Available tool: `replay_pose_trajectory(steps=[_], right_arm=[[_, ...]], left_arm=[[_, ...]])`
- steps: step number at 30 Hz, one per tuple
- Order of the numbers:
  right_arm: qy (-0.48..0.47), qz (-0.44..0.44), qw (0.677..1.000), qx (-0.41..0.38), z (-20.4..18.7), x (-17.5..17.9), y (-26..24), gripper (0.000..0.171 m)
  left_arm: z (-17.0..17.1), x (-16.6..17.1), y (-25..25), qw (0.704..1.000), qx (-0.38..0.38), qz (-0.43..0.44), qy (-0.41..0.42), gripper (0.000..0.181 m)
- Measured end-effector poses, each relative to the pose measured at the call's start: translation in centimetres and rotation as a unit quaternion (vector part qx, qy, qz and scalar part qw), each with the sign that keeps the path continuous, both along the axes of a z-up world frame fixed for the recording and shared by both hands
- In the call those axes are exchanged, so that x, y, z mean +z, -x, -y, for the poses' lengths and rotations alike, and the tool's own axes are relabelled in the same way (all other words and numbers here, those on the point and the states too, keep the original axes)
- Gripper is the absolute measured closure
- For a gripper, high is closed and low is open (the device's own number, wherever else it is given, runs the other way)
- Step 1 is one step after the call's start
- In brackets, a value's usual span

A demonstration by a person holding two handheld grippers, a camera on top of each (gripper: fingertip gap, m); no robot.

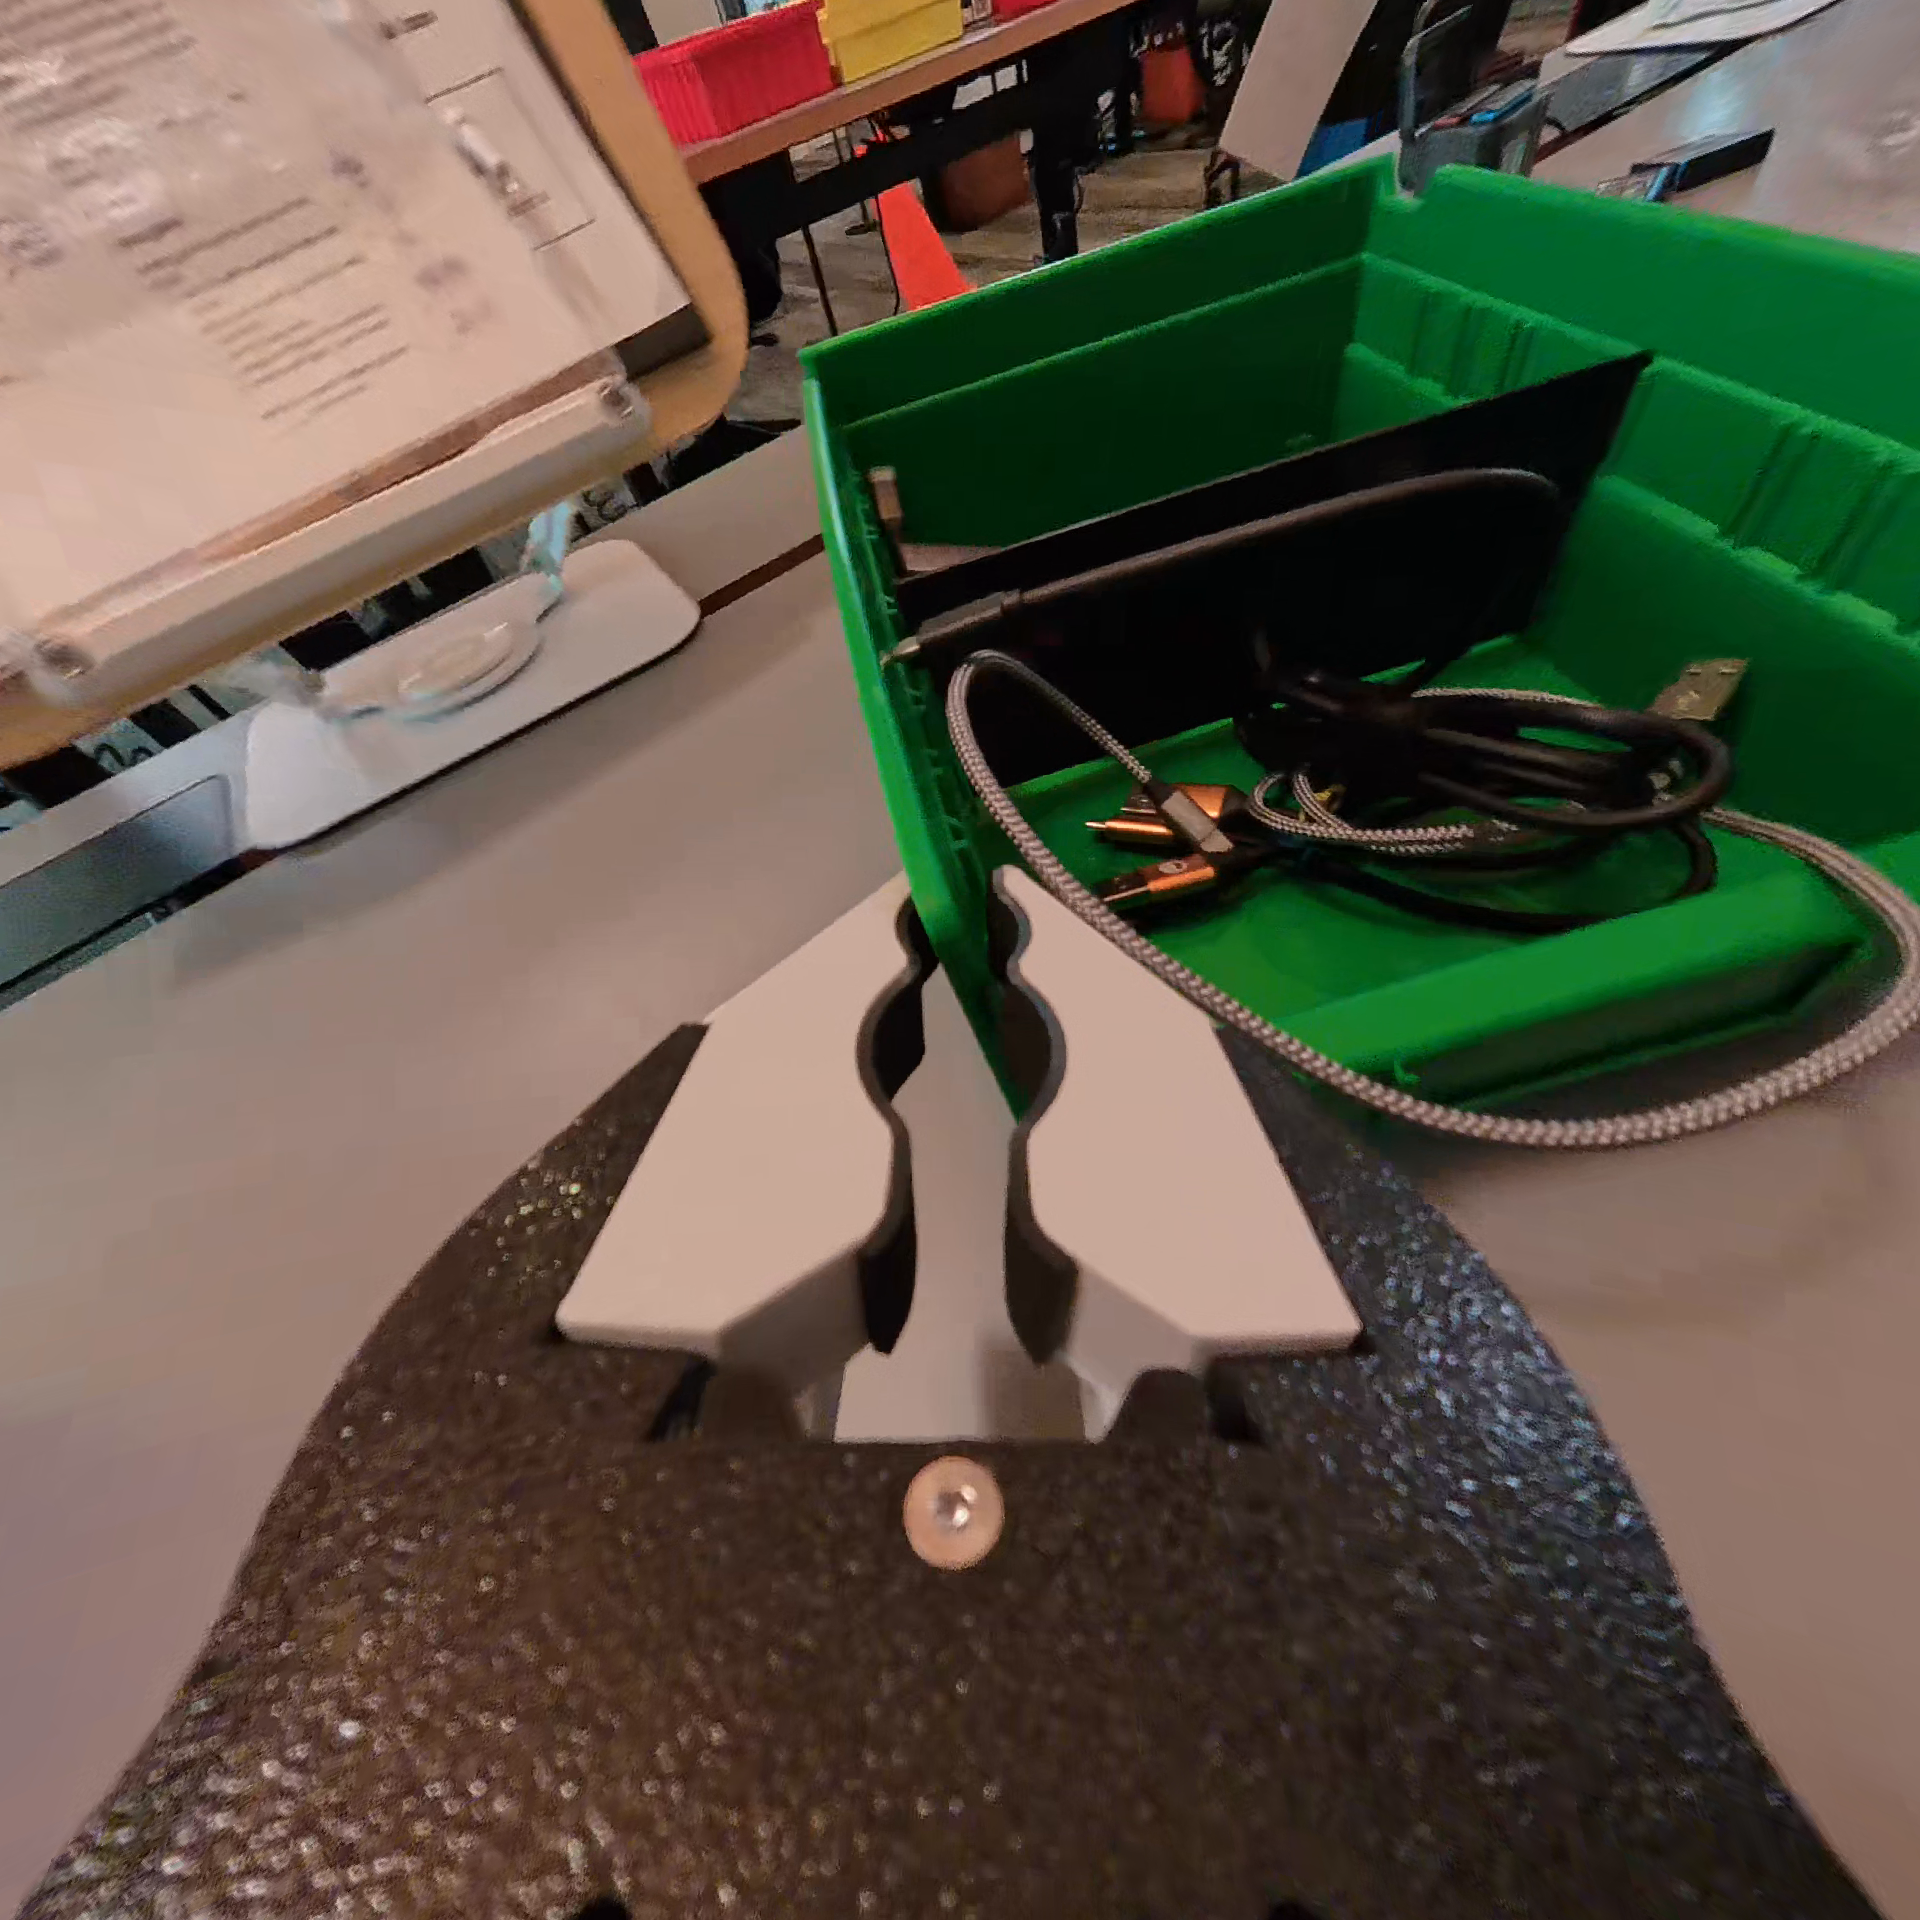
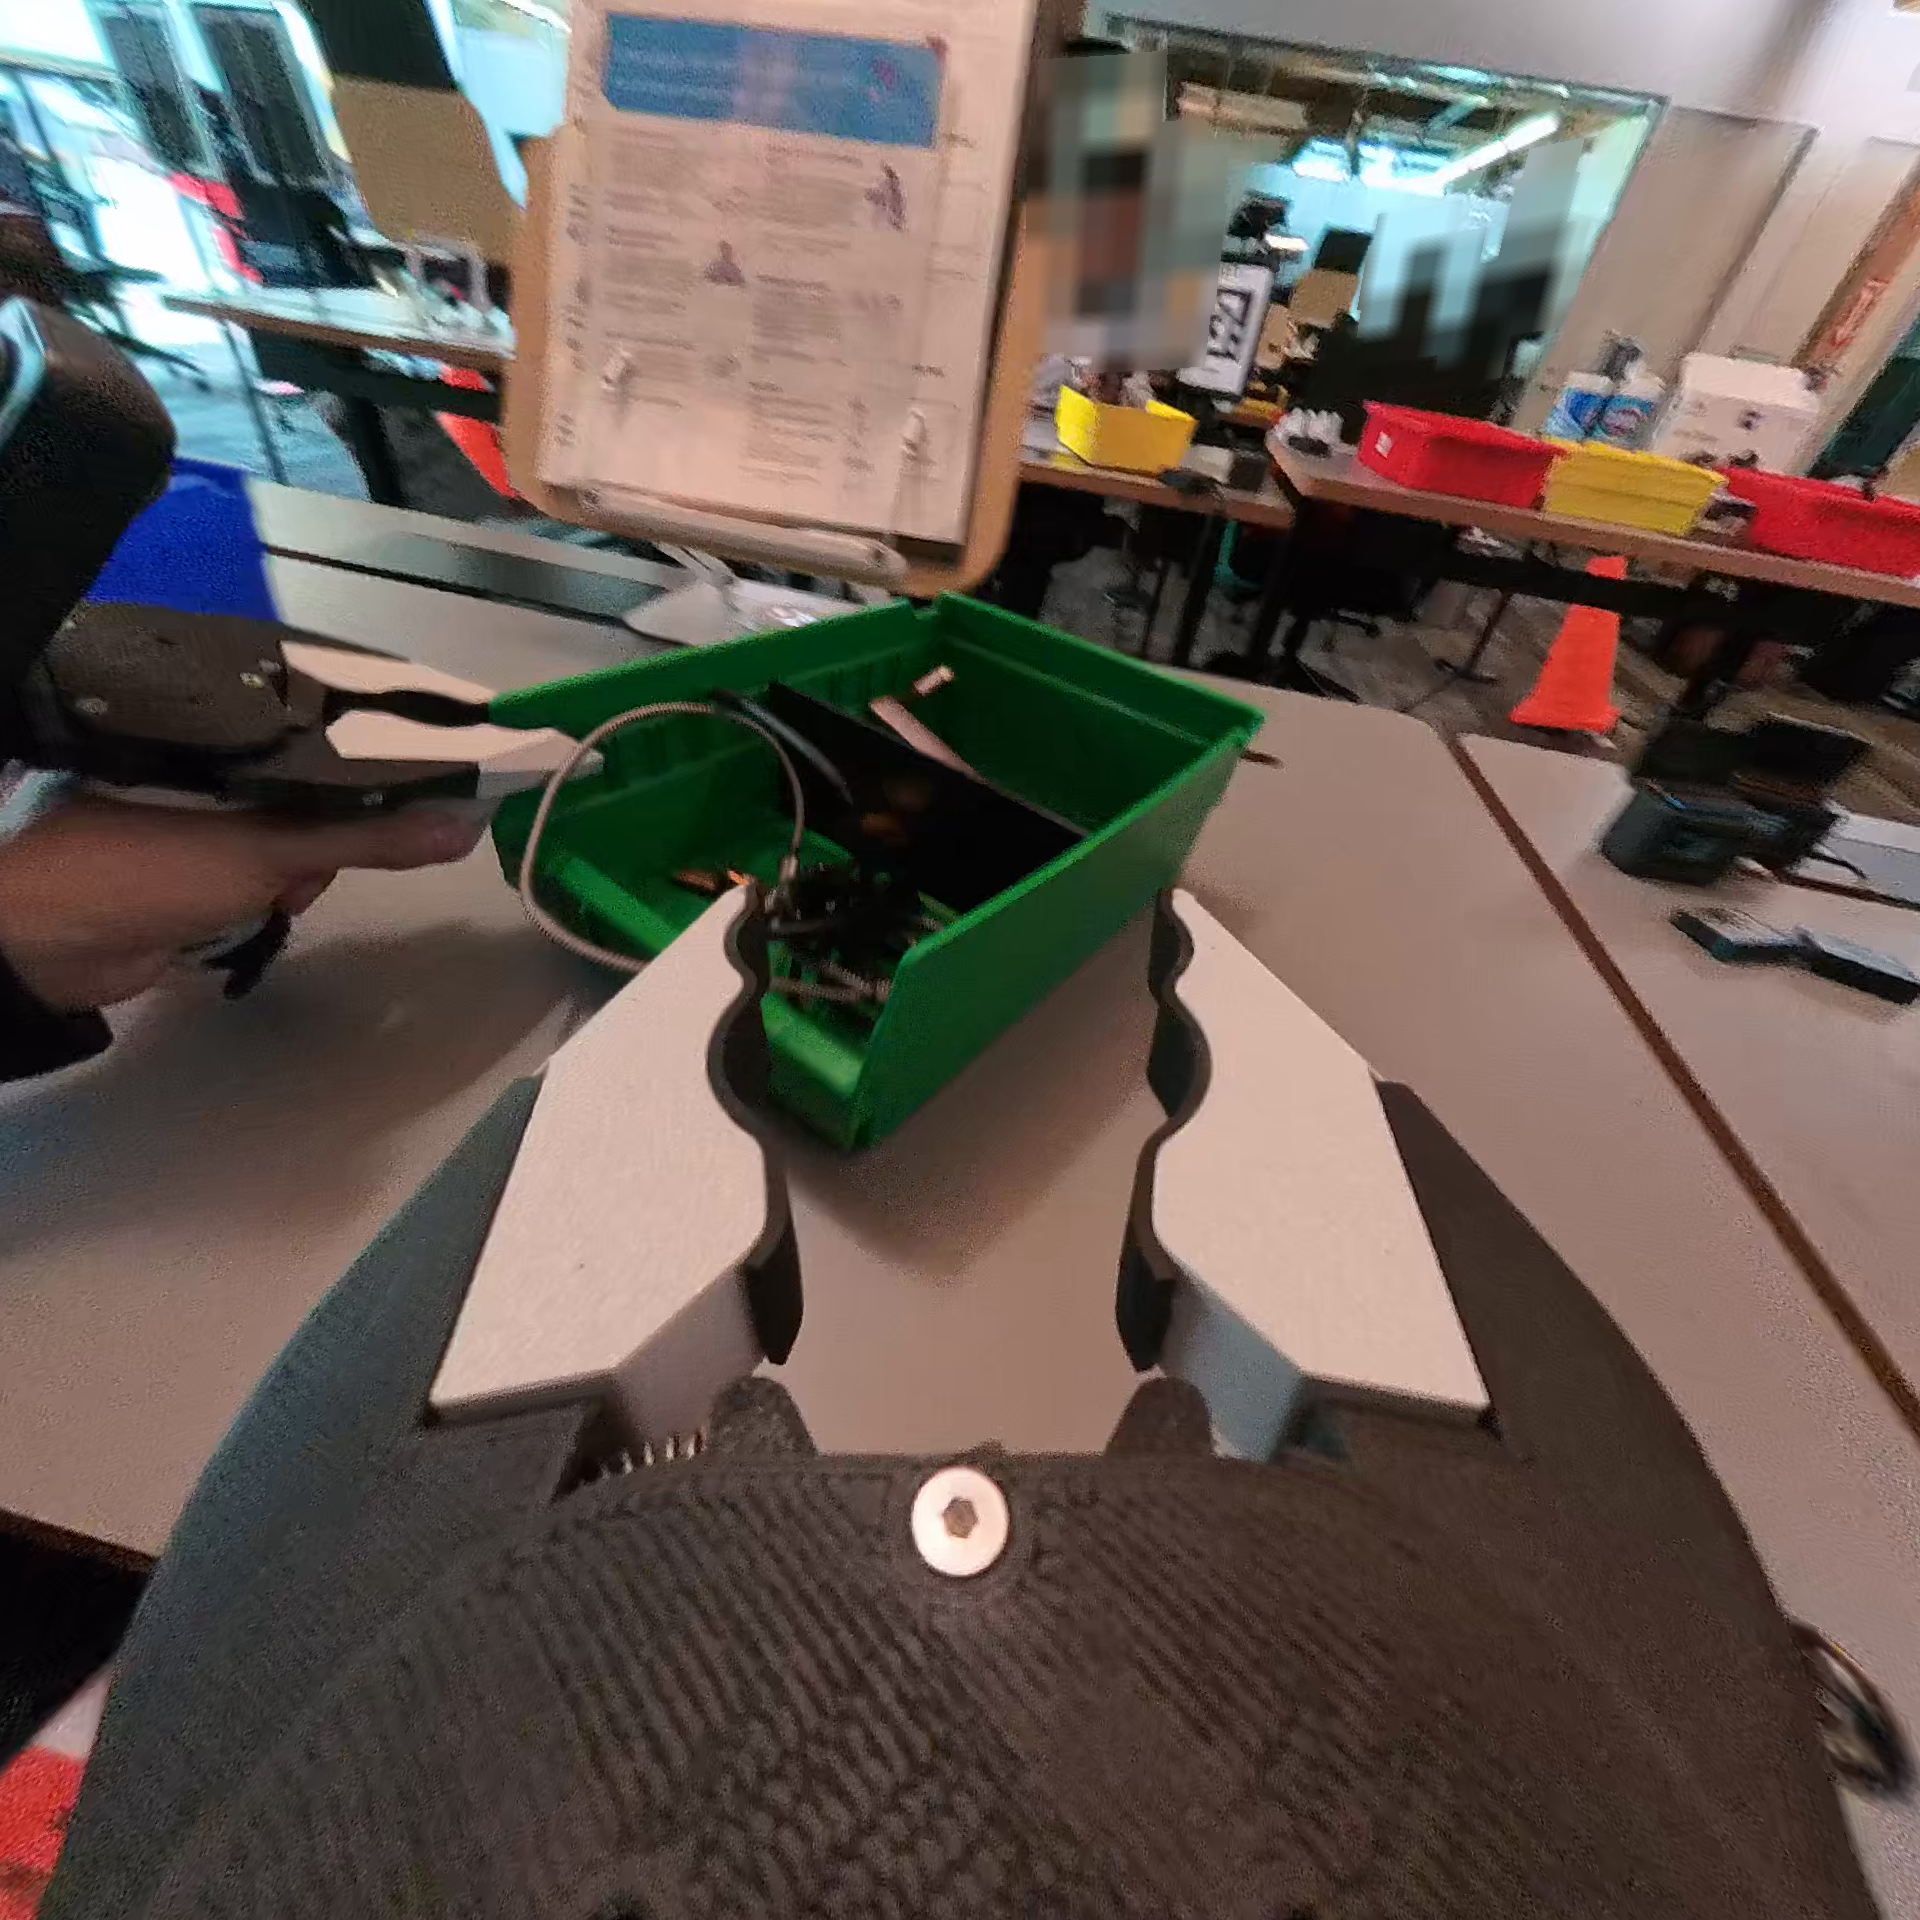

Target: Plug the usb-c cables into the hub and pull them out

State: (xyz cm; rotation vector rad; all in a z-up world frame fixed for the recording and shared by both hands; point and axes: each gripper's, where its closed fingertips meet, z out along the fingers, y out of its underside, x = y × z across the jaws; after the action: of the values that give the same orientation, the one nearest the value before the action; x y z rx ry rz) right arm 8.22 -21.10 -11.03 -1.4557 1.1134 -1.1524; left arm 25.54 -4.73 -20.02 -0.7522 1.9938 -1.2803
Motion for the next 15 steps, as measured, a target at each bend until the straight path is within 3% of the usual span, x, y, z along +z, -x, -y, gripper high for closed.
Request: replay_pose_trajectory(steps=[4, 8, 11, 15], right_arm=[[0.005, 0.005, 0.995, 0.097, -8.9, 1.0, -1.0, 0.08], [-0.058, -0.023, 0.982, 0.178, -18.9, 4.8, -3.9, 0.082], [-0.069, -0.058, 0.957, 0.275, -28.5, 7.3, -7.8, 0.066], [-0.123, -0.181, 0.916, 0.336, -39.3, 6.2, -14.4, 0.059]], left_arm=[[-7.2, 0.1, 3.0, 1.0, 0.003, -0.002, 0.009, 0.177], [-12.8, 0.2, 6.2, 0.999, 0.028, -0.018, 0.042, 0.179], [-15.6, 0.2, 7.5, 0.996, 0.052, -0.015, 0.067, 0.179], [-17.3, 0.2, 8.0, 0.996, 0.05, -0.013, 0.073, 0.18]])
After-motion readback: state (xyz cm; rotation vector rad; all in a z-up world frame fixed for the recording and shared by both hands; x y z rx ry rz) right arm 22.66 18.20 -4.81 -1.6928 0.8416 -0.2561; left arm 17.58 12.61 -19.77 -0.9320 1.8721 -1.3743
